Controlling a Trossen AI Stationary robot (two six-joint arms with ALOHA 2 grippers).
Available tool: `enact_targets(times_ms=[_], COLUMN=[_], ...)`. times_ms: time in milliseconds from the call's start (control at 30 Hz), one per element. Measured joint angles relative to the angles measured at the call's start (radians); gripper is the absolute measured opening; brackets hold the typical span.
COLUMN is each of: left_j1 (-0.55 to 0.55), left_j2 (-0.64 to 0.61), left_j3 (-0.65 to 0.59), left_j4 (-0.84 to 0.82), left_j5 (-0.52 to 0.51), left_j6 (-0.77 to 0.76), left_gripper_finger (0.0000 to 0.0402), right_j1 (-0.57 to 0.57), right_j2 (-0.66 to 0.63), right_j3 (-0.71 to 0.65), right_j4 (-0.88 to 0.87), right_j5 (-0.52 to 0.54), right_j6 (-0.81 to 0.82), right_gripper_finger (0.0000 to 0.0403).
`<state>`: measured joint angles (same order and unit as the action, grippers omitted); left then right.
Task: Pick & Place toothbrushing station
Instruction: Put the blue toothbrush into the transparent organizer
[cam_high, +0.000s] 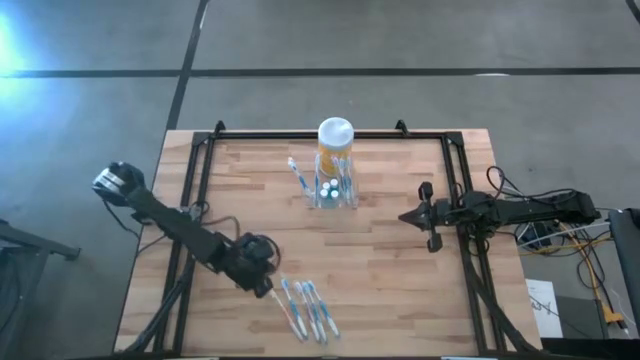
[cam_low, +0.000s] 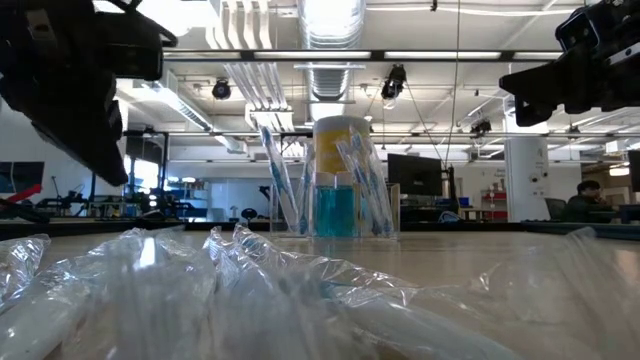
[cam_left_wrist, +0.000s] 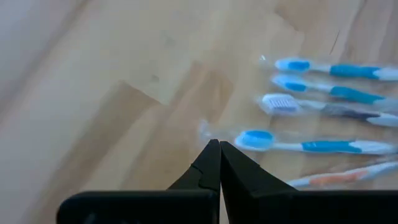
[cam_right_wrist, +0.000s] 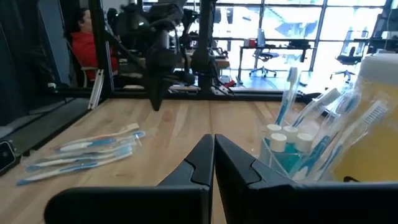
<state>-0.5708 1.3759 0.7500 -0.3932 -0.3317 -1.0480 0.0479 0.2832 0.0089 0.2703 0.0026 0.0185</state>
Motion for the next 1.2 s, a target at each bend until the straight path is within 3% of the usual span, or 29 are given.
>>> enact_targets(times_ms=[233, 567, 933, 1200], left_j1=[-0.020, -0.020, 0.031, 0.088], left_j2=[0.197, 0.369, 0.416, 0.335], left_j3=[0.176, 0.297, 0.334, 0.332], left_j4=[-0.011, -0.016, -0.189, -0.397], left_j5=[0.127, 0.188, 0.123, -0.003], left_j6=[-0.062, -0.181, -0.205, -0.041], left_gripper_finger=[0.0010, 0.0085, 0.0149, 0.0166], right_j1=[0.000, 0.000, 0.000, 0.000], right_j2=[0.000, 0.000, 0.000, 0.000], right_j3=[0.000, 0.000, 0.000, 0.000], right_j4=[0.000, -0.002, -0.002, -0.003], right_j5=[-0.001, -0.002, -0.002, -0.002], right_j6=[-0.028, -0.044, -0.079, -0.107], right_gripper_finger=[0.0008, 0.0008, 0.0008, 0.0008])
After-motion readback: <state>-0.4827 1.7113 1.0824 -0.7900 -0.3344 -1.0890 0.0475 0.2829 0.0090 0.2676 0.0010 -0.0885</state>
